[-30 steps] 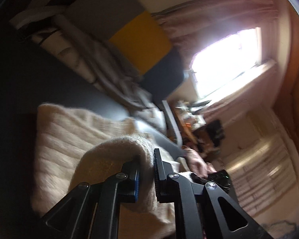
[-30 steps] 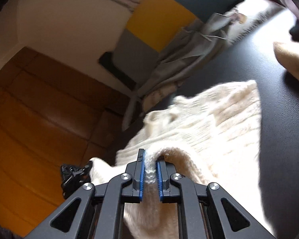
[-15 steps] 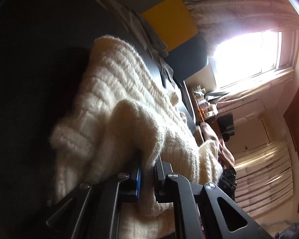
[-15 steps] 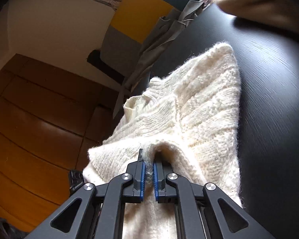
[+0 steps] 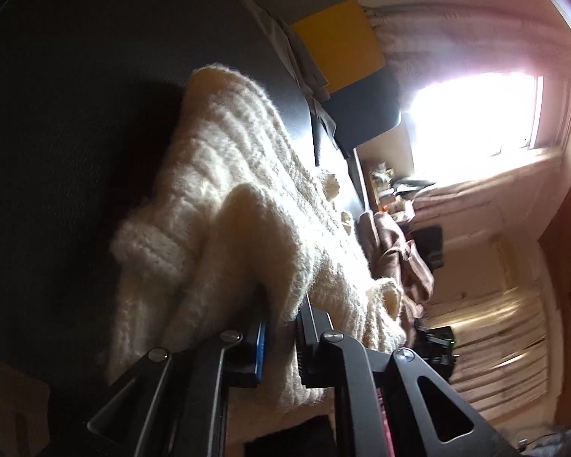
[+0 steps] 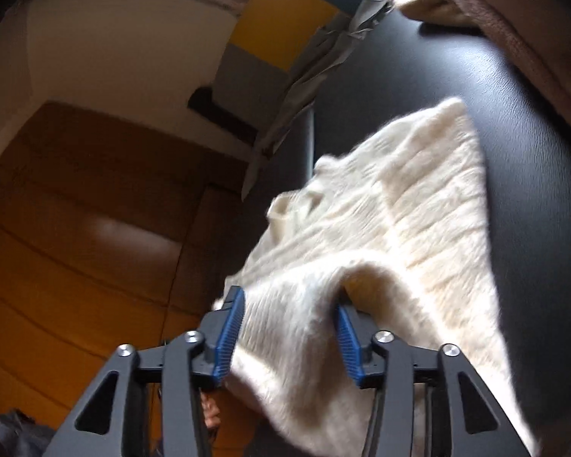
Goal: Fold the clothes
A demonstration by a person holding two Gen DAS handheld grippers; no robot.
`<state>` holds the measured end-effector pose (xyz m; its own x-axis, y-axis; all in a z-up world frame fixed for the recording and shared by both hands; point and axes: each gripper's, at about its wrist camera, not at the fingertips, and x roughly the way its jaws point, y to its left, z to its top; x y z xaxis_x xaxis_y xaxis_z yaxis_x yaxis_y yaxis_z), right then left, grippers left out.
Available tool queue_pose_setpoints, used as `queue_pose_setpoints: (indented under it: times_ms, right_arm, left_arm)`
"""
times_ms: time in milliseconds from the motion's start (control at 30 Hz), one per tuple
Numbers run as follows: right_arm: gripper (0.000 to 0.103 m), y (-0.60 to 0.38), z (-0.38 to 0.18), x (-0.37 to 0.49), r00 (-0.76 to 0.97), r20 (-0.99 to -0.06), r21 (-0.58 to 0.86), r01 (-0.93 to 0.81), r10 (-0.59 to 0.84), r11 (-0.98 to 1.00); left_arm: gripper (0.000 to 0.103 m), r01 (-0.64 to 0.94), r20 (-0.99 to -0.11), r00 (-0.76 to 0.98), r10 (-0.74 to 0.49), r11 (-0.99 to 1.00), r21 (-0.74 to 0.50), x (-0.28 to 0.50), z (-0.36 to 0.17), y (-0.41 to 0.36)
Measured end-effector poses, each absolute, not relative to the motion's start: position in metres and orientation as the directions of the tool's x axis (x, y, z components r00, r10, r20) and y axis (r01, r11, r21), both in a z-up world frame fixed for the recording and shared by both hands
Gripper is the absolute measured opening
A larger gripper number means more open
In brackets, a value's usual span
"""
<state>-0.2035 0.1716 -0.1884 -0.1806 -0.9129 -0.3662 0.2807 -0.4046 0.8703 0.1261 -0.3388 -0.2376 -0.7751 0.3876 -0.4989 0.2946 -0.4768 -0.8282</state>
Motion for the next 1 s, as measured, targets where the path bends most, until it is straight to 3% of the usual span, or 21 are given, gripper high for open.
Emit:
queue_pose_setpoints:
  times_ms: [233,433,600,667,733,833,900,1000]
  right_arm:
    - [0.058,0.17,-0.183,-0.183,-0.129,-0.339,0.877,0.316,-0.932,-0.363]
    - [0.058,0.143,-0.187,-0.168,-0.137,-0.503,0.754,0.412,-0.853,-0.511]
    - [0.045,0.132,-0.193,-0.161,-0.197,-0.554,0.67,0.472,-0.809,-0.574]
    - [0.03,0.128,-0.196,-0.164,-0.21,-0.568,0.656,0.468,-0.796,-0.592]
    - [0.021,0.119,-0.2,-0.168,-0.219,-0.577,0.653,0.454,-0.787,-0.606]
    - [0.019,0.118,-0.2,-0.169,-0.225,-0.573,0.661,0.441,-0.788,-0.607]
    - [0.016,0.123,-0.196,-0.167,-0.222,-0.549,0.683,0.436,-0.805,-0.586]
    - [0.015,0.134,-0.19,-0.167,-0.213,-0.463,0.761,0.402,-0.86,-0.509]
  left_arm:
    - [0.022,0.291,-0.518,-0.776,0.361,-0.523,-0.801,0.127,-0.215,-0.338]
    - [0.025,0.329,-0.522,-0.781,0.344,-0.483,-0.811,0.138,-0.22,-0.345]
    - [0.027,0.316,-0.503,-0.799,0.328,-0.483,-0.816,0.154,-0.213,-0.353]
    - [0.029,0.301,-0.505,-0.794,0.339,-0.503,-0.81,0.153,-0.211,-0.352]
    - [0.029,0.295,-0.536,-0.767,0.353,-0.547,-0.783,0.147,-0.21,-0.345]
    - [0.028,0.283,-0.596,-0.711,0.374,-0.623,-0.729,0.13,-0.211,-0.328]
    - [0.019,0.275,-0.608,-0.697,0.379,-0.643,-0.715,0.123,-0.212,-0.322]
    - [0.013,0.221,-0.548,-0.726,0.415,-0.615,-0.757,0.121,-0.204,-0.324]
